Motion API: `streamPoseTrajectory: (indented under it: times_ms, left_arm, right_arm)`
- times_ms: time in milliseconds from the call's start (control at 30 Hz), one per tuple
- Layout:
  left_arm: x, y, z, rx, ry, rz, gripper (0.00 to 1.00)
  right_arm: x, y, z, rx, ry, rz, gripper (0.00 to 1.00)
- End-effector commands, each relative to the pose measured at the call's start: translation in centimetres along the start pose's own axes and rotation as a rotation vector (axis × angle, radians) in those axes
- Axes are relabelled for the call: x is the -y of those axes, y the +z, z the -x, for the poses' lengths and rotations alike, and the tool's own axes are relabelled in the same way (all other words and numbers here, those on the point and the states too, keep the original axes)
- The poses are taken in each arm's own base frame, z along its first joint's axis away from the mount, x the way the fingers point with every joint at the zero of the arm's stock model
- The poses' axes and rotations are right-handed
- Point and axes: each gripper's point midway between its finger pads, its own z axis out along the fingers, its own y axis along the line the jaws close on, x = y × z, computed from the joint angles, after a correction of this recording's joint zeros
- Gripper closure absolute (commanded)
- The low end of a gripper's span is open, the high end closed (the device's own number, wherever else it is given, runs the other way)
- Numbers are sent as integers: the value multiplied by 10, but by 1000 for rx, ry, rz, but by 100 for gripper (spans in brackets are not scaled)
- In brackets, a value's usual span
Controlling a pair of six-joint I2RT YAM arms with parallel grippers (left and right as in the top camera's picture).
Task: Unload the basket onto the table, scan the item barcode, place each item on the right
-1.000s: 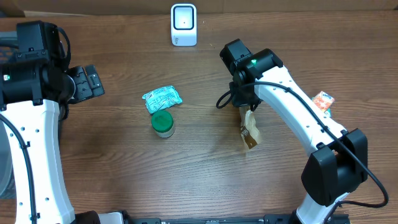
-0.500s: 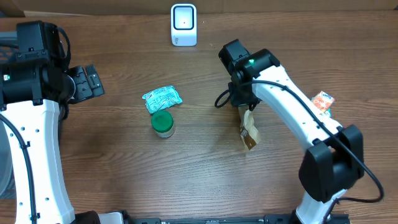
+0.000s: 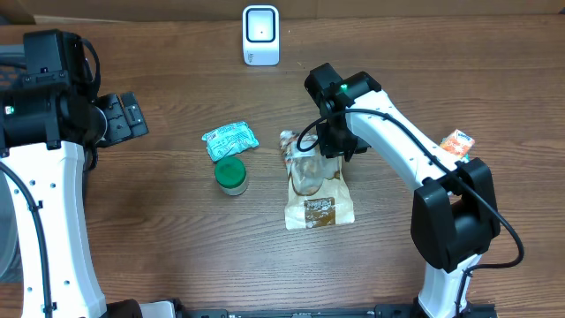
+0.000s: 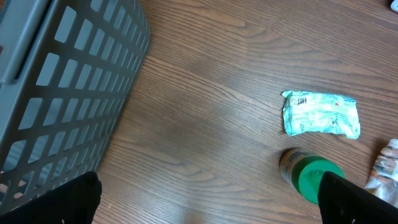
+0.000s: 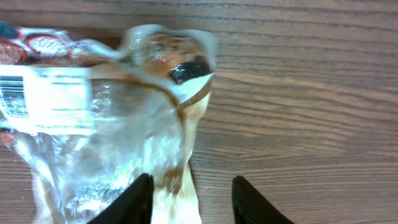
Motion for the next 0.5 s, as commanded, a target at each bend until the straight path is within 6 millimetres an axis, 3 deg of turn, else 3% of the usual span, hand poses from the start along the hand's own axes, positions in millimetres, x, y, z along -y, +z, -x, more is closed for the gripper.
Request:
streamPoseTrajectory:
  times_ms: [0,133,300,467]
  left_arm:
    - [-2,0,1,3,-18,10,0]
    - [-2,0,1,4,-18,10,0]
    - [-2,0,1,3,-18,10,0]
    - [-2,0,1,3,-18,10,1]
  right_arm:
    - [-2,3,-1,-11,0,11,59]
    - [-5,3,-3,-23,8,43,52]
    - [-5,4,-5,-64,44,118,51]
    - [16,6,-10,-129,124,169,51]
